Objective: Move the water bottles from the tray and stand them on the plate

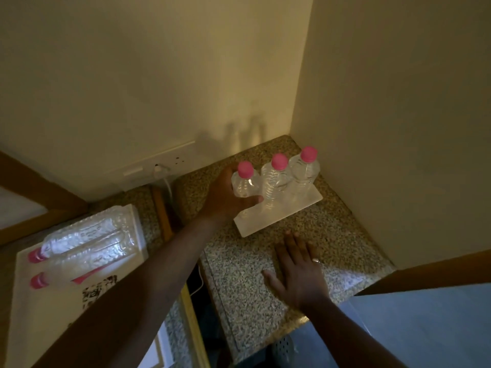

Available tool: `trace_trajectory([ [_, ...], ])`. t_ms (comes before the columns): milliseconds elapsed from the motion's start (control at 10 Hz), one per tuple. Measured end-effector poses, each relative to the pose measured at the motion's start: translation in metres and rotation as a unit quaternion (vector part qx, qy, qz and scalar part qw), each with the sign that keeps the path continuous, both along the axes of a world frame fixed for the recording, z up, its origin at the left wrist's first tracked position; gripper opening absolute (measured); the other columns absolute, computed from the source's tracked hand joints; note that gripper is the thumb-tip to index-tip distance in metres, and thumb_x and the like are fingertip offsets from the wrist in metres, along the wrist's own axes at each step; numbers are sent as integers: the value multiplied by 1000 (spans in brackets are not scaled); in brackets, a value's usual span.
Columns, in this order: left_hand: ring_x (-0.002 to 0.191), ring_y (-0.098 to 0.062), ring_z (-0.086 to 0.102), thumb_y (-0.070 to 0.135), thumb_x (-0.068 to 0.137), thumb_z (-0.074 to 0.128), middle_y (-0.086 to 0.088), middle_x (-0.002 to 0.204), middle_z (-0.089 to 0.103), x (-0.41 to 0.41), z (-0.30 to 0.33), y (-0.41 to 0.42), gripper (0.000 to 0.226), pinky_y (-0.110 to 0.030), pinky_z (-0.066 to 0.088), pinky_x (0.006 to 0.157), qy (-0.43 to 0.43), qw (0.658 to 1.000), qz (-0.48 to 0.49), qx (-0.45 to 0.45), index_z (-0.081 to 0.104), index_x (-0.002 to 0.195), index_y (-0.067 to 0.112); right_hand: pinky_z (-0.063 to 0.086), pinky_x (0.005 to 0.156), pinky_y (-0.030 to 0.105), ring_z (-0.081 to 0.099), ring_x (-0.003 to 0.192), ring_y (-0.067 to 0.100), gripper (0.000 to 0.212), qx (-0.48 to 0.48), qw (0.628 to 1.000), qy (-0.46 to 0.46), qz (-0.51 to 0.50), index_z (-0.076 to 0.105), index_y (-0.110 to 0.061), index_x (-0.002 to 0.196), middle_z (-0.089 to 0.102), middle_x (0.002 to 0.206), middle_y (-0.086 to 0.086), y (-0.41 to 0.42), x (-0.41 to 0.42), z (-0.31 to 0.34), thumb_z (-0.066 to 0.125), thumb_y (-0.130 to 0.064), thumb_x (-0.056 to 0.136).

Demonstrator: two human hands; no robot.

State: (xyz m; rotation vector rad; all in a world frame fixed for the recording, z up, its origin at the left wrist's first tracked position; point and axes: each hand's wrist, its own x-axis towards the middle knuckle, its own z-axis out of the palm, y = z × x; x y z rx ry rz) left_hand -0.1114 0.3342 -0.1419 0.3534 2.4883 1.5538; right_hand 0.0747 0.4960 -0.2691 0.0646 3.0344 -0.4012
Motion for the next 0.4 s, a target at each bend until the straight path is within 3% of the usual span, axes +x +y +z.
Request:
trace_trajectory([
  [100,114,-15,61,48,49,90,5,126,63,8,2,-9,89,-46,53,93,-25,1000,1,-2,49,127,33,7,119,53,7,151,29,80,2,1000,-13,0,32,-20,149,21,162,11,1,-2,2,28,-76,92],
  [300,133,-21,44,61,52,85,-2,149,44,40,10,-57,113,-32,40,96,-66,991,49,-110,33,146,27,-2,119,50,-1,151,27,85,23,998,-53,-7,24,-21,152,13,164,11,-2,-4,9,17,-79,90],
  [400,135,-22,43,72,53,77,-1,149,42,55,27,-103,110,-35,42,99,-43,991,53,-115,34,144,29,11,118,54,13,148,33,90,11,997,-74,12,28,-20,150,20,162,15,-13,-7,25,8,-80,86],
])
